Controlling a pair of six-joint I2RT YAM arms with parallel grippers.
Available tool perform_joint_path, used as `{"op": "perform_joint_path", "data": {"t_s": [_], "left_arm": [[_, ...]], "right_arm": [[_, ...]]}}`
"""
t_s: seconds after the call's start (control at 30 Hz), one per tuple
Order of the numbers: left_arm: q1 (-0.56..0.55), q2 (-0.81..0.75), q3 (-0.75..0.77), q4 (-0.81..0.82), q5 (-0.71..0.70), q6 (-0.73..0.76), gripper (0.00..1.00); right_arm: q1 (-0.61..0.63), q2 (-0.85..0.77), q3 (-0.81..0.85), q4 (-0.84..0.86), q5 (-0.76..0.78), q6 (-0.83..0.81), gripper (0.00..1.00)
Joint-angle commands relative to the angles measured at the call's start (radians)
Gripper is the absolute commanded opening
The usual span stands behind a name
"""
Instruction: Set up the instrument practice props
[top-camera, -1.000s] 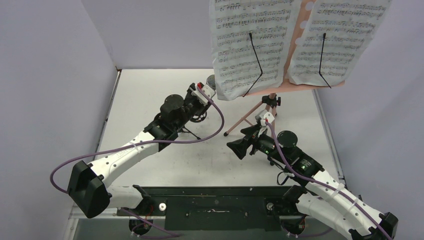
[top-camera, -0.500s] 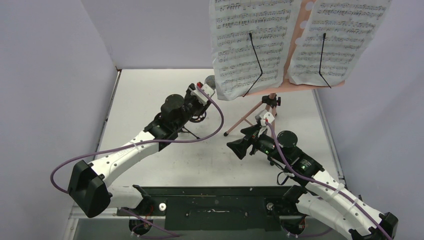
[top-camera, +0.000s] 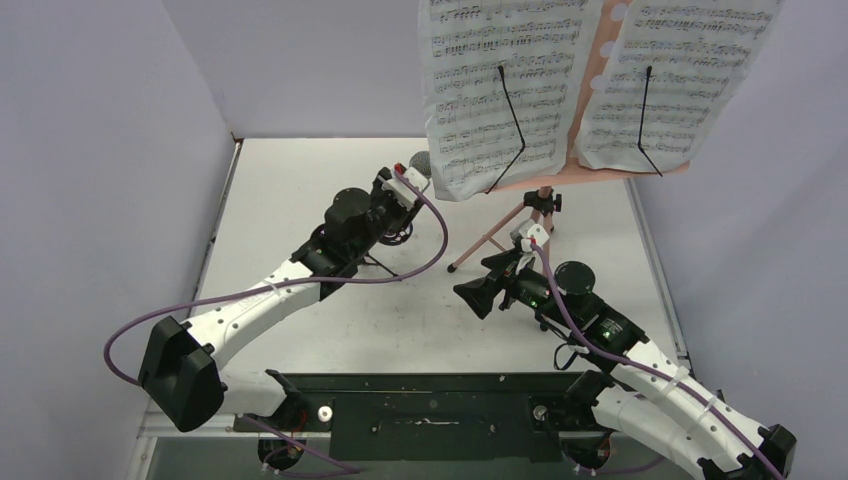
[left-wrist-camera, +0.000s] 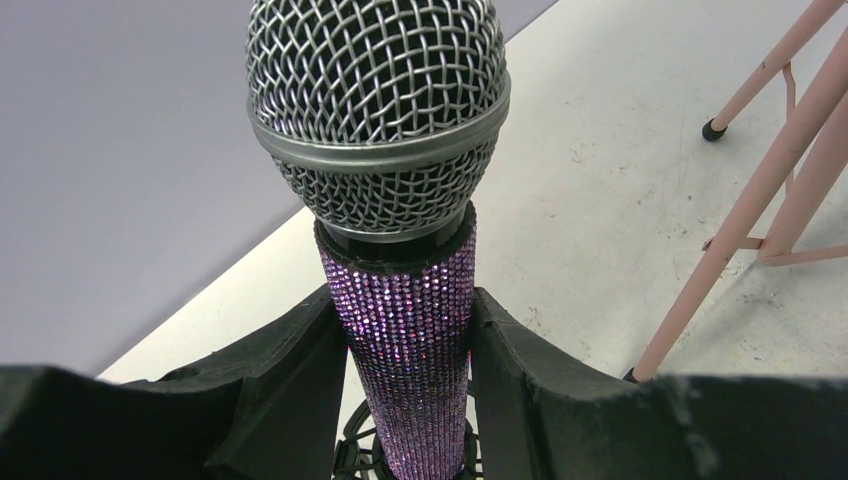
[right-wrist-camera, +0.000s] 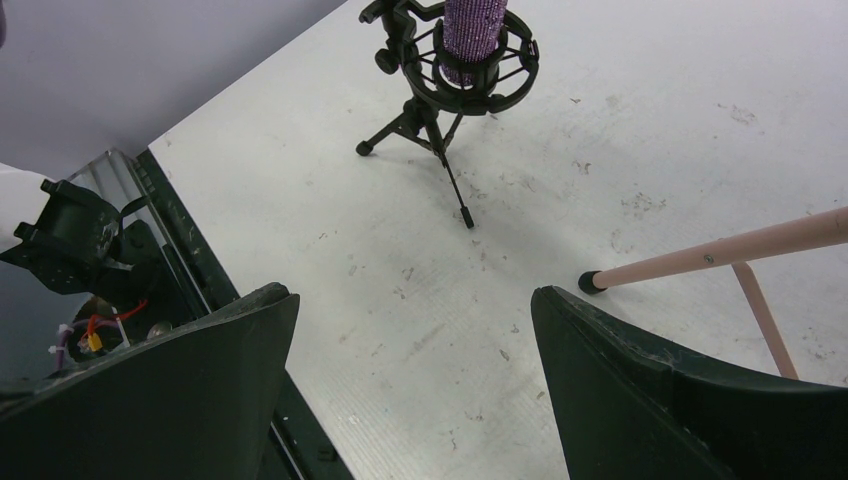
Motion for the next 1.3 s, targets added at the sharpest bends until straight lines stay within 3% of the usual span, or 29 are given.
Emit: {"op": "perform_joint_path", "data": {"t_s": [0.0, 1.27], "left_arm": [[0.008, -0.003, -0.003, 0.087, -0.008, -0.018, 0.00], [0.033, 0.019, -0.102, 0.126, -0.053, -0.073, 0.00]], "right_arm": [[0.000, -0.008, -0.003, 0.050, 0.010, -0.003, 0.90], [0.000, -0.006, -0.001, 0.046, 0.016, -0.006, 0.90]]}}
